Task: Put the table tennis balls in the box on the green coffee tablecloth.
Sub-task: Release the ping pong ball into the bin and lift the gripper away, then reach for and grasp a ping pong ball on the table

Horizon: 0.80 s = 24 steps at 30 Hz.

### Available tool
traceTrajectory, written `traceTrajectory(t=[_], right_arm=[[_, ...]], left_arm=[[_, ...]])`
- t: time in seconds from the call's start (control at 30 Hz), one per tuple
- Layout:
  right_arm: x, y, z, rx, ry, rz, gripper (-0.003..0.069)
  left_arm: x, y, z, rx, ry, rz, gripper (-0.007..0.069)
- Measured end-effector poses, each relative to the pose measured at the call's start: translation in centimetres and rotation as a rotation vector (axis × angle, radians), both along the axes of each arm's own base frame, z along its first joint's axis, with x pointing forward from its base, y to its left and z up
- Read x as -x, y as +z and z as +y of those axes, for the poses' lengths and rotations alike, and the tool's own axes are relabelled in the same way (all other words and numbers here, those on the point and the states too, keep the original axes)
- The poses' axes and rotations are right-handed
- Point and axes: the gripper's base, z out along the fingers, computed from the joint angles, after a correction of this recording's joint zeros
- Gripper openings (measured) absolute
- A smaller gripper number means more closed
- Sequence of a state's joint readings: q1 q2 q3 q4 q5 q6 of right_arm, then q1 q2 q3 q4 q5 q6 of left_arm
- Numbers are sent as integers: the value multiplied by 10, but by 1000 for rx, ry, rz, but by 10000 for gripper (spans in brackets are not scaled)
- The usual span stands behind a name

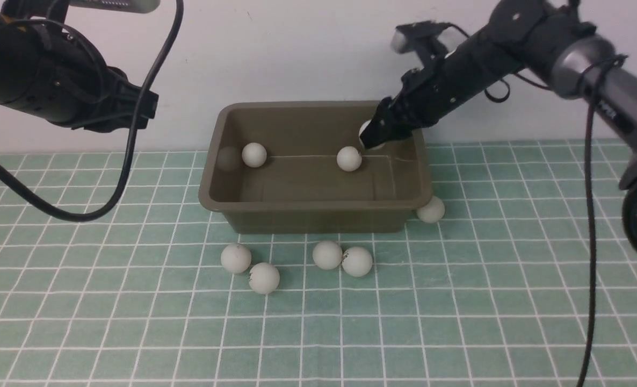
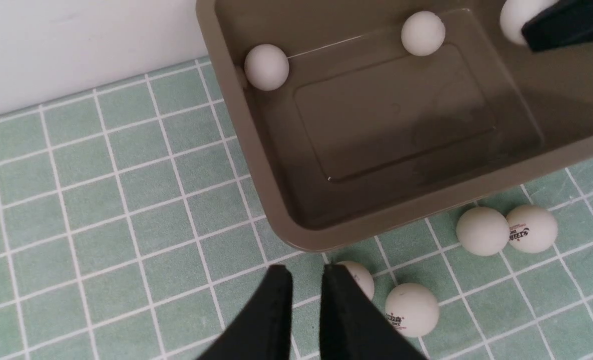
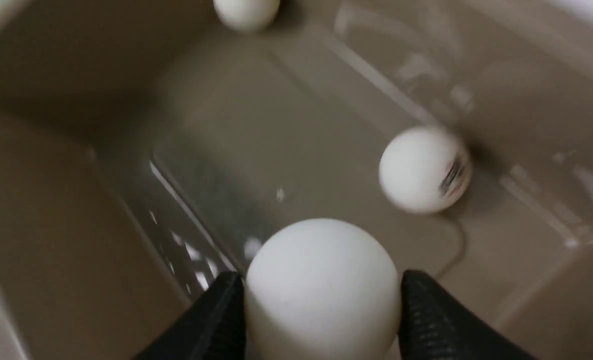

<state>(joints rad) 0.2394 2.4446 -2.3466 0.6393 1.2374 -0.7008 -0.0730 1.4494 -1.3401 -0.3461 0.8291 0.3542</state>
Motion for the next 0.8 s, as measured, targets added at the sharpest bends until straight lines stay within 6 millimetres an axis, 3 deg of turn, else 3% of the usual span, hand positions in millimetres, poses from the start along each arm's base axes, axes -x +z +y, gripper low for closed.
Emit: traceTrajectory(t=[0.23,0.43,0.5,0.53,0.6,0.63,0.67,0.7,0.8], right_arm=[[4,-6,9,87,35,-11,477],[-2,14,-22,79,-41,-34,506],[-1,42,-48,68,-98,-80,500],[-1,47,-52,67,-106,-90,498],[6,82,-75,56,-156,-153,489],[7,85,-77,55,-159,-159,489],[16,114,-94,46,-197,-211,484],[17,116,-94,46,-196,-217,484],[41,168,-115,29,-246,-312,482]], left_arm=[[-1,-1,0,-1,-1,2,72],[-1,-1,0,-1,-1,2,72],[-1,-1,0,-1,0,2,72],[-1,-1,0,-1,0,1,72],[-1,0,0,0,3,-8,72],[-1,0,0,0,3,-8,72],[-2,1,0,1,8,-20,72],[-2,1,0,1,8,-22,72],[-3,1,0,1,11,-29,72]])
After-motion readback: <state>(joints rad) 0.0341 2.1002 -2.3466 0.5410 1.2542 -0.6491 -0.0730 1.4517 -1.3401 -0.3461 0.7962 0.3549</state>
